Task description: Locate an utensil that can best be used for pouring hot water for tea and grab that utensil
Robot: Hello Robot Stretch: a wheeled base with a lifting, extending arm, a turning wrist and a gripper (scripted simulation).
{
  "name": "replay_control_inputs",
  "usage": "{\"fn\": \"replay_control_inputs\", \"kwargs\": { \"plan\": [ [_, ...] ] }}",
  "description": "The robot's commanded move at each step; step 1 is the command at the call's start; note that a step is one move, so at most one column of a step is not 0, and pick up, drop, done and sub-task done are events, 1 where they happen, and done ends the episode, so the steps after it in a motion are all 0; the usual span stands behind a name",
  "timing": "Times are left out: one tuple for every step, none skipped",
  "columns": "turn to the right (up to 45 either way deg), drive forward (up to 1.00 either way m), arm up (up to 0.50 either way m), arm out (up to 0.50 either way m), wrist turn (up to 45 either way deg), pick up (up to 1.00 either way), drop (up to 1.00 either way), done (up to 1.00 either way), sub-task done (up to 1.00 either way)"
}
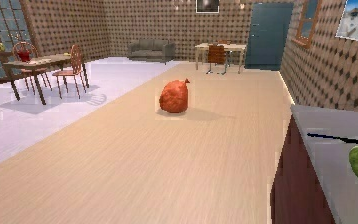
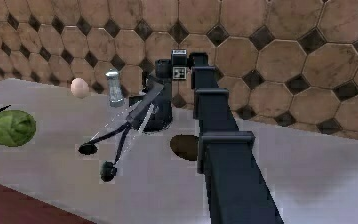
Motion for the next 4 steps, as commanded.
{"fn": "replay_control_inputs", "kwargs": {
  "plan": [
    [0.0,0.0,0.0,0.0,45.0,0.0,0.0,0.0,0.0],
    [0.0,0.0,0.0,0.0,45.0,0.0,0.0,0.0,0.0],
    [0.0,0.0,0.0,0.0,24.0,0.0,0.0,0.0,0.0],
    [0.0,0.0,0.0,0.0,0.0,1.0,0.0,0.0,0.0]
  ]
}}
